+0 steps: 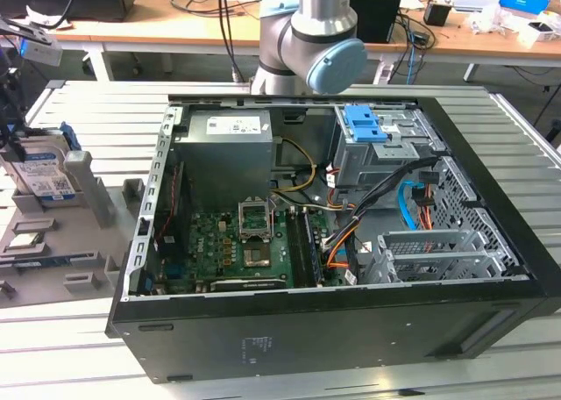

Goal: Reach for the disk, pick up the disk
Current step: 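Pick up the disk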

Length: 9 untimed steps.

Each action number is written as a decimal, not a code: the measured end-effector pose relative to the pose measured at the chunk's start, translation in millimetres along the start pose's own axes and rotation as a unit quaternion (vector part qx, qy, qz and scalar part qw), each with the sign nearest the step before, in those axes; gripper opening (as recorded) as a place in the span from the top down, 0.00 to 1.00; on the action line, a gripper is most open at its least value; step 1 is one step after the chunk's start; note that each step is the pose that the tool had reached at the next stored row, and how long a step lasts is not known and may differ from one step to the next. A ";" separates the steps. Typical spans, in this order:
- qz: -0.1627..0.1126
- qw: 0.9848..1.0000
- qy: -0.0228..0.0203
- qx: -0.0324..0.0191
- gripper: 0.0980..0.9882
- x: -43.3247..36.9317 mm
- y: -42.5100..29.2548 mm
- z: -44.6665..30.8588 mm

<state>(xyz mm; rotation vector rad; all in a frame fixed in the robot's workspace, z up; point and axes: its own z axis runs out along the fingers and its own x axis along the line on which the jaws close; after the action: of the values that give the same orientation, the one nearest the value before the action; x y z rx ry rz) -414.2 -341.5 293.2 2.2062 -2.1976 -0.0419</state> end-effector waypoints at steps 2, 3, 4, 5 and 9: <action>0.000 1.000 0.000 0.000 0.64 0.0 0.0 0.6; -0.001 1.000 0.000 0.000 0.64 0.0 0.0 0.6; -0.001 1.000 0.000 0.000 0.64 0.0 0.0 0.7; -0.001 1.000 0.000 0.000 0.64 0.0 0.0 0.8; -0.001 1.000 0.000 0.000 0.70 0.0 0.0 0.7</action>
<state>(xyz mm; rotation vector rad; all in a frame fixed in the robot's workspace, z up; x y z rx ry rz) -414.2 -341.5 292.4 2.2074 -2.1963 -0.0418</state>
